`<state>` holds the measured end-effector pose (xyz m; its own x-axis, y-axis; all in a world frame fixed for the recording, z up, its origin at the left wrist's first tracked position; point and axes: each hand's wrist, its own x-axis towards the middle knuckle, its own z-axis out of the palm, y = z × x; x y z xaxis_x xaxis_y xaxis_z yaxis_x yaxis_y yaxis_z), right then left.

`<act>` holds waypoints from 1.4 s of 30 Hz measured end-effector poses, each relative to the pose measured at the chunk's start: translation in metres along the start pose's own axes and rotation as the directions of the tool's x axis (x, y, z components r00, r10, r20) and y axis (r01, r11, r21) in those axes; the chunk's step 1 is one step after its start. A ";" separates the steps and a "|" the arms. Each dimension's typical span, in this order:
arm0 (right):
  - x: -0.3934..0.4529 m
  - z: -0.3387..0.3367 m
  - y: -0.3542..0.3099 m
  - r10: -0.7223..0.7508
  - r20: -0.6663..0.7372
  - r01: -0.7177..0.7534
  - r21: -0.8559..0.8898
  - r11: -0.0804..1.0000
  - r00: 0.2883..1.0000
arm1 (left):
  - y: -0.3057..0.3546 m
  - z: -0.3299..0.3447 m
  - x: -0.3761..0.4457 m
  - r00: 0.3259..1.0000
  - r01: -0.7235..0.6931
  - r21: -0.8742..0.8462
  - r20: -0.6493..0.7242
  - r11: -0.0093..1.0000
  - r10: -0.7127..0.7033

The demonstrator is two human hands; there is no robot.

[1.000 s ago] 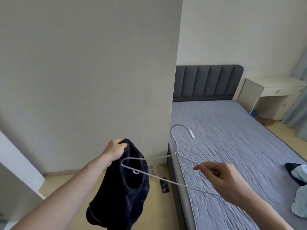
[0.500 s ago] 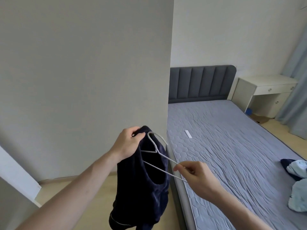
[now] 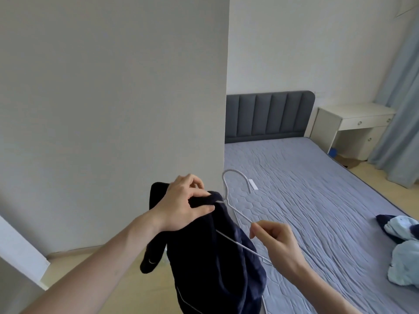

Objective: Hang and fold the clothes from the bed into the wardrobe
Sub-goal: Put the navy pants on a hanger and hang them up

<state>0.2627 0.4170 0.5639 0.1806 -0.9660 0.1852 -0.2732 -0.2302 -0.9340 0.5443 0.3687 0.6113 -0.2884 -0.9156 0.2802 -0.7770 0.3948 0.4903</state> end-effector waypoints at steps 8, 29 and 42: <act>-0.005 -0.004 -0.001 -0.014 -0.071 0.019 0.077 0.997 0.997 | -0.009 -0.019 0.004 0.995 -0.093 0.169 -0.025 0.981 0.098; -0.014 0.046 0.045 0.039 0.232 0.054 -0.381 0.923 0.972 | -0.004 -0.062 0.006 0.937 0.048 0.072 -0.349 0.996 -0.020; 0.034 -0.049 0.057 0.027 -0.048 -0.050 -0.551 0.833 0.998 | -0.026 -0.084 -0.020 0.949 0.092 0.289 -0.316 0.953 0.004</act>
<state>0.2073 0.3652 0.5317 0.1270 -0.9765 0.1742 -0.7573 -0.2089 -0.6188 0.6177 0.3833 0.6622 -0.1000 -0.8430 0.5285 -0.9288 0.2696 0.2542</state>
